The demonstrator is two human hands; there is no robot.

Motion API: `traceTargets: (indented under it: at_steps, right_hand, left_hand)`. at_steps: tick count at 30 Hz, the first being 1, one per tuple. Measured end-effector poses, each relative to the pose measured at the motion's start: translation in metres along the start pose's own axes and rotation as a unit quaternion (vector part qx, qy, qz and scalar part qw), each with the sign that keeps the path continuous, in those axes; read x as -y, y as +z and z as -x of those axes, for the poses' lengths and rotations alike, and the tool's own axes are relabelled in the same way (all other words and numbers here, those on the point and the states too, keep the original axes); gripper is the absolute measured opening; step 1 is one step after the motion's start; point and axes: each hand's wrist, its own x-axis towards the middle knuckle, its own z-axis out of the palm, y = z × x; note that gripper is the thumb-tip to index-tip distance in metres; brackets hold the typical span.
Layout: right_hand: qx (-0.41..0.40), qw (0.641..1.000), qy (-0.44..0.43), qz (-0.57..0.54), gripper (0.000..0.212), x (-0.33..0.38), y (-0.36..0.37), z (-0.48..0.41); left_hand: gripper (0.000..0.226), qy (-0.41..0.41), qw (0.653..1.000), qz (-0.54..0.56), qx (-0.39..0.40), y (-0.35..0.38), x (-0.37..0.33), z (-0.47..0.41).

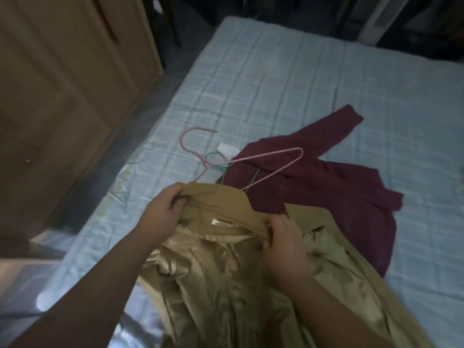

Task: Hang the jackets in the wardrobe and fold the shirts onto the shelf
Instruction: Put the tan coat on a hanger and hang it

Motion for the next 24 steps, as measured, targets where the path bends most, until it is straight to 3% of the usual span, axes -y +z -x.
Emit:
traceTargets:
  at_steps: [5, 11, 16, 22, 24]
  right_hand:
    - [0.017, 0.995, 0.084, -0.051, 0.049, 0.013, -0.008, 0.076]
    - [0.129, 0.981, 0.147, 0.006, 0.065, 0.028, -0.003, 0.155]
    - [0.173, 0.969, 0.170, 0.055, 0.054, 0.028, 0.026, 0.232]
    - [0.221, 0.948, 0.222, 0.050, 0.055, 0.017, 0.059, 0.307]
    - [0.228, 0.941, 0.251, 0.022, 0.056, 0.007, 0.066, 0.320]
  left_hand:
    - [0.058, 0.013, 0.998, -0.038, 0.053, -0.016, -0.009, 0.075]
    - [0.043, 0.083, 0.994, -0.057, 0.042, -0.028, -0.007, 0.135]
    - [0.025, 0.107, 0.985, -0.091, 0.097, -0.027, 0.020, 0.201]
    - [0.023, 0.033, 0.994, -0.054, 0.091, 0.010, 0.064, 0.301]
    - [0.037, -0.016, 0.995, -0.048, 0.083, 0.024, 0.071, 0.322]
